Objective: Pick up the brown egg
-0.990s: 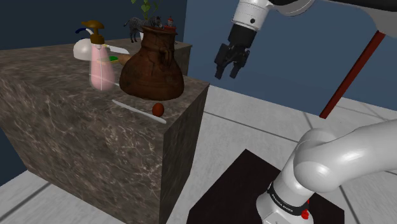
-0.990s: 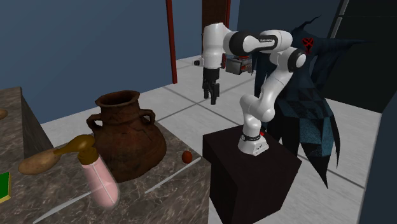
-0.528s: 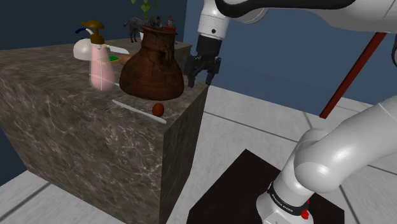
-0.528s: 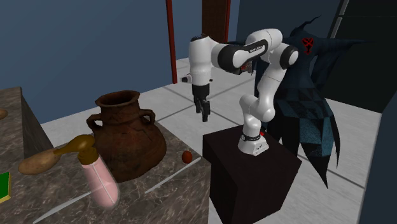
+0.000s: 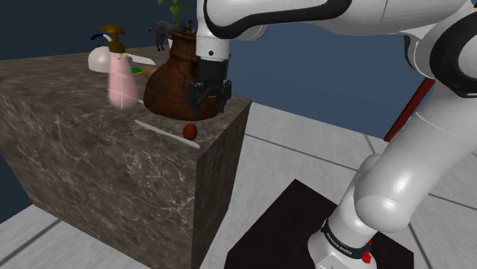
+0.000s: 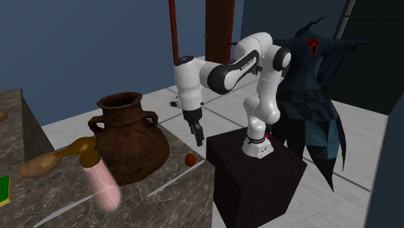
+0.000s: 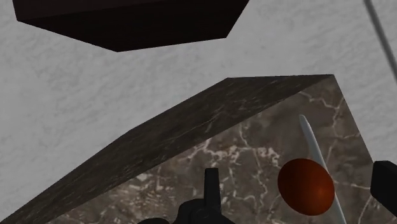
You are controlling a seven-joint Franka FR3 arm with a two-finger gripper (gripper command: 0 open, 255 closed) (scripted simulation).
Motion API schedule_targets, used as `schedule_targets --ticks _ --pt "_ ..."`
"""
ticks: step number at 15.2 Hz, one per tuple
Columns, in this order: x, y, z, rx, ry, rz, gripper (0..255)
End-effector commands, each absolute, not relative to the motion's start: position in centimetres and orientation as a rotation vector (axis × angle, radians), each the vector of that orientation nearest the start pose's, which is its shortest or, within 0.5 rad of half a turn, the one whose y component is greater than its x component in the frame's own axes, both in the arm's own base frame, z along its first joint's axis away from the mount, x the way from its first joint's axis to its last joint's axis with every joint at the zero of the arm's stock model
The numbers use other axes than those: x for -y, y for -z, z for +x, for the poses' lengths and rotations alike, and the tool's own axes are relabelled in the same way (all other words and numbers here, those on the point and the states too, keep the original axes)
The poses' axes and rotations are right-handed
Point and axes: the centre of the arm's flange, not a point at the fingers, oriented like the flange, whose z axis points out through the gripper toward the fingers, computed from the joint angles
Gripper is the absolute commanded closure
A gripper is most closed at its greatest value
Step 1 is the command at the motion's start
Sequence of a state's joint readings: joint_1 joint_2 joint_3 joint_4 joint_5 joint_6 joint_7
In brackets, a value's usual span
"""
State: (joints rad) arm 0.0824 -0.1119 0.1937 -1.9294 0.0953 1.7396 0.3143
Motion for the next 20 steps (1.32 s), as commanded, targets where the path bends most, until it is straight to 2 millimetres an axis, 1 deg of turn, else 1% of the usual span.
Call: schedule_targets --ticks 1,4,11,12,14,15,20 --pt "-17.0 -51.3 51.9 -0.09 -0.187 -3.099 0" --pt "-19.4 -48.9 54.7 -0.085 -0.24 -3.11 0" --pt "-19.4 -45.2 54.7 -0.085 -0.24 -3.11 0" --pt "-19.4 -44.9 54.7 -0.085 -0.24 -3.11 0" --pt "-19.4 -44.9 54.7 -0.085 -0.24 -3.11 0" --pt "-19.4 -44.9 54.7 -0.085 -0.24 -3.11 255" --pt "-19.4 -44.8 54.7 -0.085 -0.24 -3.11 255"
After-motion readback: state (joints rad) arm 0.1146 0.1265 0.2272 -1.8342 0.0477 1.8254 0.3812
